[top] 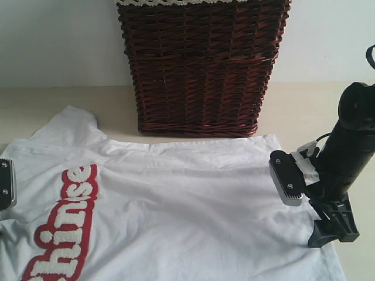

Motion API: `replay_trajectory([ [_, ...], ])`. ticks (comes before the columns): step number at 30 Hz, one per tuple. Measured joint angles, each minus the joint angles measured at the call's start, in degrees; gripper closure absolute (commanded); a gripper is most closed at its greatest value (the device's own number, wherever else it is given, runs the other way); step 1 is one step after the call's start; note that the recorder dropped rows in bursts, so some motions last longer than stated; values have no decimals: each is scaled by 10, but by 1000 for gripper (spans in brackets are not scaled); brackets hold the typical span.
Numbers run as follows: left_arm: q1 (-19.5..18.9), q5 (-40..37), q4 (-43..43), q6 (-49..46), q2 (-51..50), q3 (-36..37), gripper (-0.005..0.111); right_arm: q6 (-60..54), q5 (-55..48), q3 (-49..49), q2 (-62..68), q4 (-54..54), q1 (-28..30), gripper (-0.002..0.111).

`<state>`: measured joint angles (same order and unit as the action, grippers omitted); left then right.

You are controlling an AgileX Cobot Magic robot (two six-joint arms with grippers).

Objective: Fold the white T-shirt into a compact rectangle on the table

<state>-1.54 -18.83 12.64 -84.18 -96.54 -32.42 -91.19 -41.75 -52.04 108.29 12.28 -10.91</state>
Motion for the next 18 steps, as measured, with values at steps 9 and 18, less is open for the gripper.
replay_trajectory([
  [9,0,0,0,0,0,0,107,7,-10,0,0,-29,0,101],
  [18,0,2,1,14,1,0,107,39,-17,0,0,-39,0,108],
])
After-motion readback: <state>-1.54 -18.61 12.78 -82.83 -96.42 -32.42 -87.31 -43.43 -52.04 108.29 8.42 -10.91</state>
